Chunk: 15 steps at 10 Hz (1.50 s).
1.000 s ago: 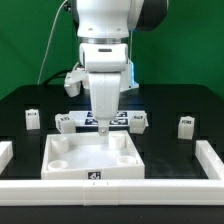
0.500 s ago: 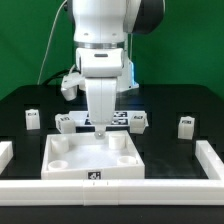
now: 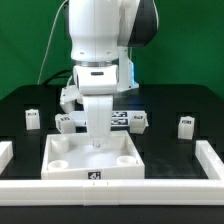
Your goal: Assemble one leg
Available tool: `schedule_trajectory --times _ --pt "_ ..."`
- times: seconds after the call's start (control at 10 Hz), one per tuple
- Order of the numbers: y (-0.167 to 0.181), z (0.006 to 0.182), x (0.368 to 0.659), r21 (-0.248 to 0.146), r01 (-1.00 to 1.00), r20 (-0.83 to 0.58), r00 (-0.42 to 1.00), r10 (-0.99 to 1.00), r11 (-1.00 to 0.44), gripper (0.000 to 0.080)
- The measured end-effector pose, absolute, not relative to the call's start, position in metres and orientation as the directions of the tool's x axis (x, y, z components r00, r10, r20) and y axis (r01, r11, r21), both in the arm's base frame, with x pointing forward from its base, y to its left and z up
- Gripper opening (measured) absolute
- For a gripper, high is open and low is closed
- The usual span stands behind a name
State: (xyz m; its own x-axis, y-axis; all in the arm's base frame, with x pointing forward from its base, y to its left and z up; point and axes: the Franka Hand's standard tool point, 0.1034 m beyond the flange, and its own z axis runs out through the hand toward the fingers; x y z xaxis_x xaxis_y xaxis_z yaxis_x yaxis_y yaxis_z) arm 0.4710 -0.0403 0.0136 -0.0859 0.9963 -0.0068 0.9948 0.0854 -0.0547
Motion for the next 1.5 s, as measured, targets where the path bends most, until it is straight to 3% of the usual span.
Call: schedule_trajectory --times 0.2,0.4,0.5,0.6,0.7,1.5 --pt "-0.0405 0.0138 0.4714 -0.055 0.996 -0.008 -0.075 0.997 0.074 0.065" --pt "-0.0408 0.0137 0.4711 -0.055 0.996 -0.008 -0.074 0.997 0.074 0.0397" --pt "-0.0409 0.0137 0.4711 -0.055 0.996 -0.008 -0.074 0.997 0.073 0.0397" --pt "-0.0409 0.0137 0.4711 -0.055 0.996 -0.008 -0.074 0.997 0.073 0.0196" --pt "-0.0409 0.0136 0.4709 -0.056 0.996 -0.008 -0.074 0.997 0.073 0.0073" --pt "-0.0397 0.0147 0.4735 -0.044 0.996 -0.008 -0.072 0.997 0.071 0.006"
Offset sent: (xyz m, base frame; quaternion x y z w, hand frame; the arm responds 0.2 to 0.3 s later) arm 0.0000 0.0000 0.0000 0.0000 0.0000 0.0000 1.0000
